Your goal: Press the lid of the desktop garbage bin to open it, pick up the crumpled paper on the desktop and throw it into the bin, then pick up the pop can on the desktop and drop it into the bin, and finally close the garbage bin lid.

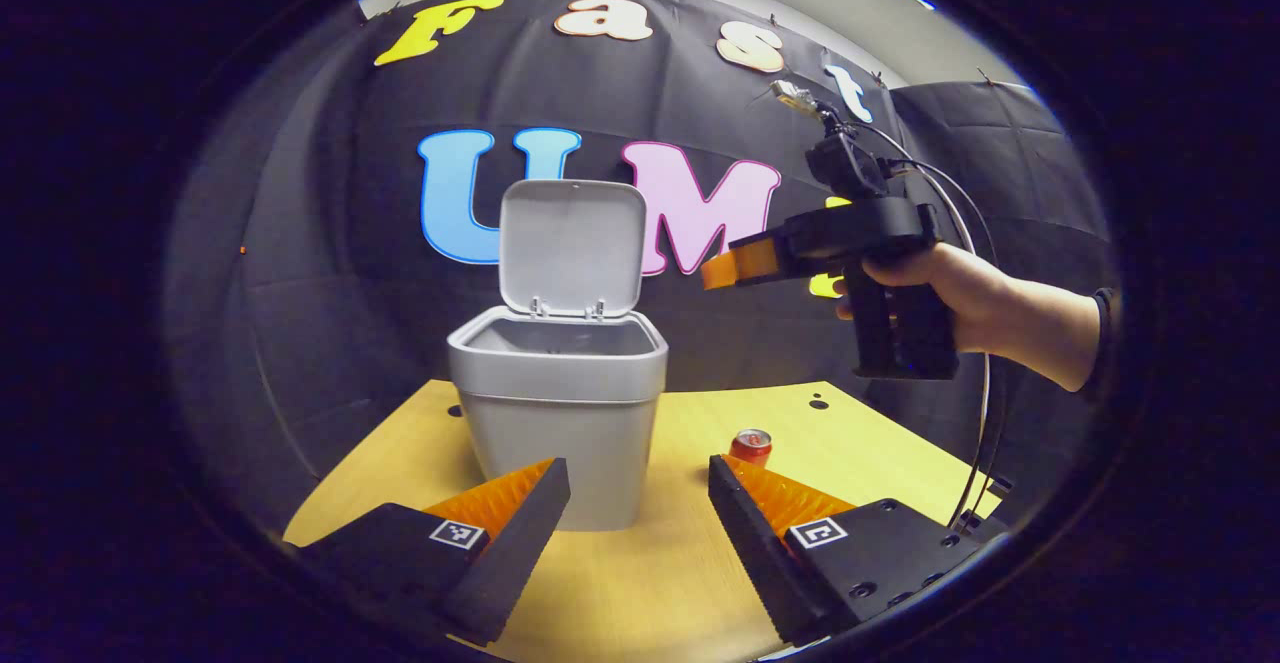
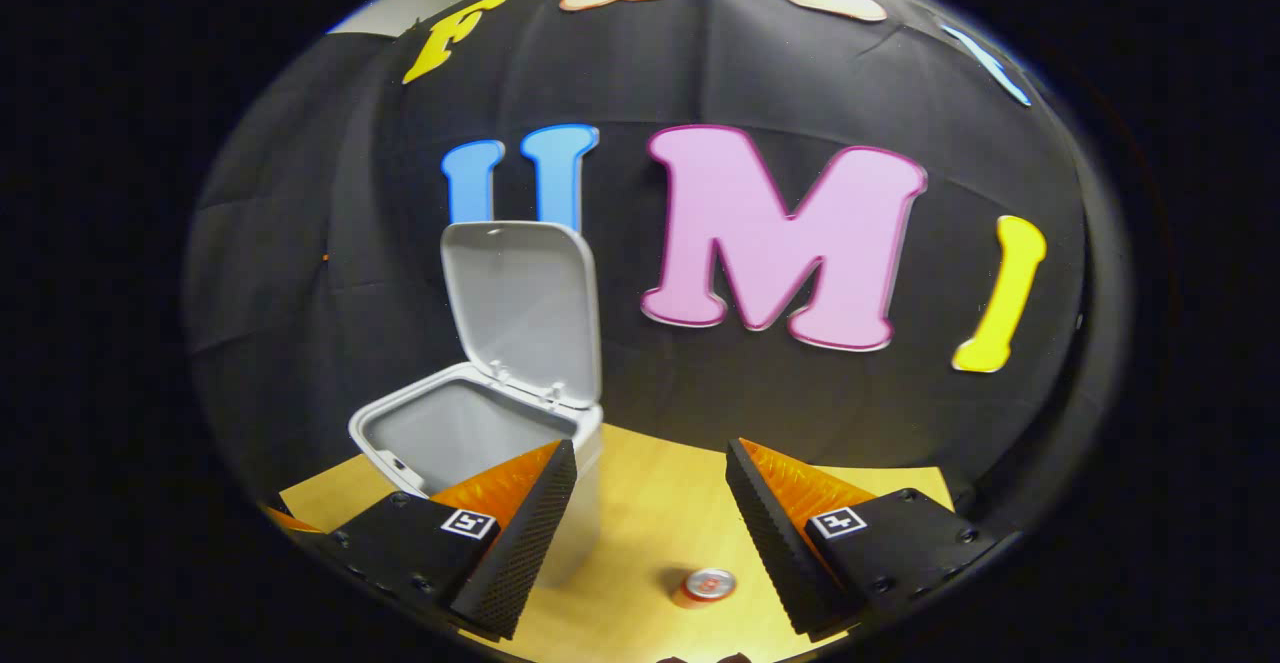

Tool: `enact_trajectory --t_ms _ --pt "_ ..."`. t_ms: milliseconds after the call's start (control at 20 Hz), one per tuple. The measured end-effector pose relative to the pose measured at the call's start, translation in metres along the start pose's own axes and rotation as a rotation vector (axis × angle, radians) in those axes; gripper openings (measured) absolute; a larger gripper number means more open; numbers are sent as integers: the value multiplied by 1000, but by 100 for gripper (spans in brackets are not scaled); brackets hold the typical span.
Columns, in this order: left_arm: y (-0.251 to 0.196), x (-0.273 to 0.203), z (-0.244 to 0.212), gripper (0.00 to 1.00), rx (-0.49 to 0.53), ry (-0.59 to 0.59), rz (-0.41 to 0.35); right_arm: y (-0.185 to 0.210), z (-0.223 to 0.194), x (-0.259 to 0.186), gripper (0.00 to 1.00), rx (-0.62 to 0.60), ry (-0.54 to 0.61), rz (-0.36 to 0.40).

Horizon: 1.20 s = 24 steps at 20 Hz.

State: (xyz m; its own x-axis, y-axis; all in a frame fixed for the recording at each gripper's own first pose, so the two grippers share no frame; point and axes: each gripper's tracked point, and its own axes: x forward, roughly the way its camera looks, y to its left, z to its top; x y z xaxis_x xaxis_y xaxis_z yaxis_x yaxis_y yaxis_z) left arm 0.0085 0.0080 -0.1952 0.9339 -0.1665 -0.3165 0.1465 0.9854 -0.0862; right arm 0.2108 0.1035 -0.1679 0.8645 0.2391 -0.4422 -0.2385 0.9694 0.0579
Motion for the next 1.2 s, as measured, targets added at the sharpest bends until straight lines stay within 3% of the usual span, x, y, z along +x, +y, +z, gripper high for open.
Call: enact_trajectory --t_ms 250,550,900,1200 --pt "-64 77 -47 95 39 48 -111 -112 0 -44 97 -34 -128 -182" --pt "-116 174 -103 95 48 115 -171 -213 -32 -76 97 -48 -210 -343" --pt "-133 241 -137 95 124 145 -174 -273 -91 -64 97 -48 -143 -428" --pt "-143 278 -151 95 146 159 -189 -290 -113 -53 97 -75 -127 -454"
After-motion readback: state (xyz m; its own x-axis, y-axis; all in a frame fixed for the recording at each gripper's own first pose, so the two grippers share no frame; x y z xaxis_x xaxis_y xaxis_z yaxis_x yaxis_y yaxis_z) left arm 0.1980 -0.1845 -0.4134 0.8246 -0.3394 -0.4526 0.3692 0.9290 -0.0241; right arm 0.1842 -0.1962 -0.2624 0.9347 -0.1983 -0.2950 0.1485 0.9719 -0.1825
